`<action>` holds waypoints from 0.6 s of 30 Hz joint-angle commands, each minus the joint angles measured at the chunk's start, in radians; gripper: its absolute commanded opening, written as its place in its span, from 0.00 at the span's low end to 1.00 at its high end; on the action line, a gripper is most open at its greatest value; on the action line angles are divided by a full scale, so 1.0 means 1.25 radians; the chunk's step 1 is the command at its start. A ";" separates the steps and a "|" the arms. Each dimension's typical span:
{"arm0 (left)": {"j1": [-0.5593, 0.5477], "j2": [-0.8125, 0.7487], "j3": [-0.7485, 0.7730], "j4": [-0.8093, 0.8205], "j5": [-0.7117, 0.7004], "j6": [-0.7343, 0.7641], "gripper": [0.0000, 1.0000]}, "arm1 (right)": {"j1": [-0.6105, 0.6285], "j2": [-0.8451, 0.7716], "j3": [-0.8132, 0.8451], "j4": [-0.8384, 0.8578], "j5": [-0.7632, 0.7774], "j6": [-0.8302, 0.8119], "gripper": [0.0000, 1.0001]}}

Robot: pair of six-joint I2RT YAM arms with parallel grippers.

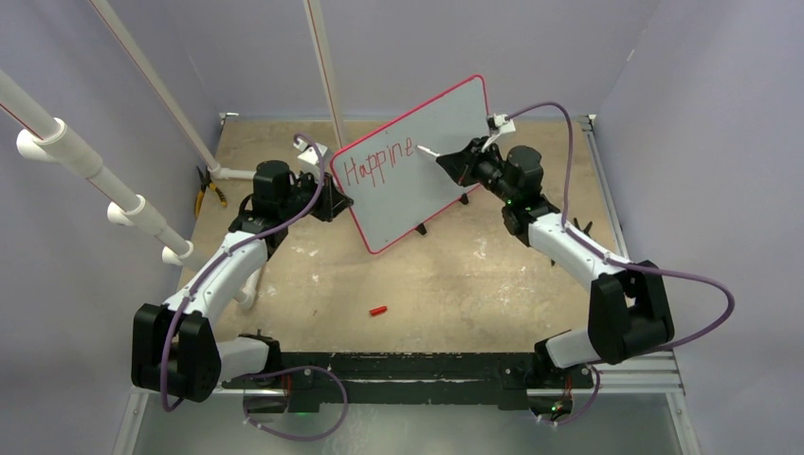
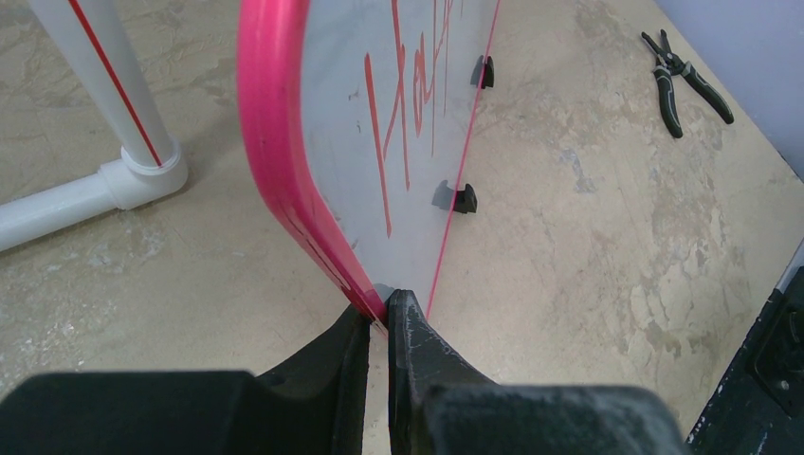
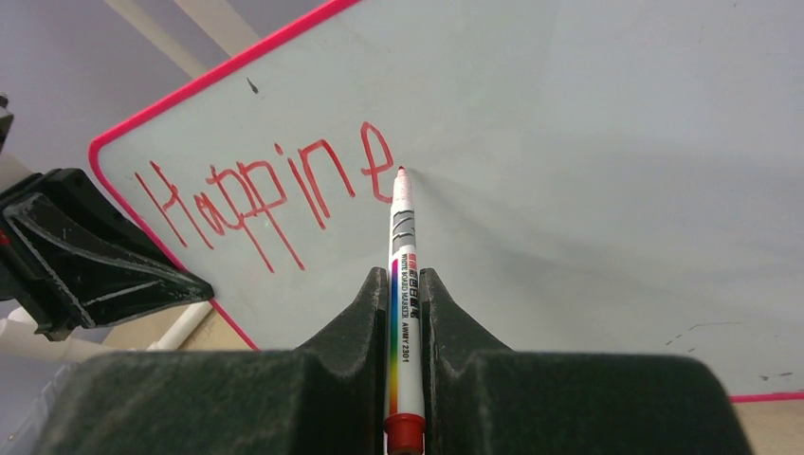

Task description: Write a sentence on the whiteboard

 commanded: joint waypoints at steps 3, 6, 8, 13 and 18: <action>-0.015 0.006 0.010 0.019 -0.002 0.032 0.00 | -0.014 -0.031 0.047 0.023 0.019 -0.001 0.00; -0.015 0.009 0.011 0.020 0.000 0.030 0.00 | -0.019 -0.015 0.059 0.033 -0.001 0.001 0.00; -0.015 0.011 0.010 0.019 0.003 0.030 0.00 | -0.019 -0.005 0.068 0.041 -0.012 0.004 0.00; -0.015 0.012 0.009 0.019 0.004 0.029 0.00 | -0.020 0.018 0.086 0.055 -0.023 0.013 0.00; -0.016 0.013 0.009 0.019 0.006 0.029 0.00 | -0.021 0.045 0.101 0.049 -0.026 0.016 0.00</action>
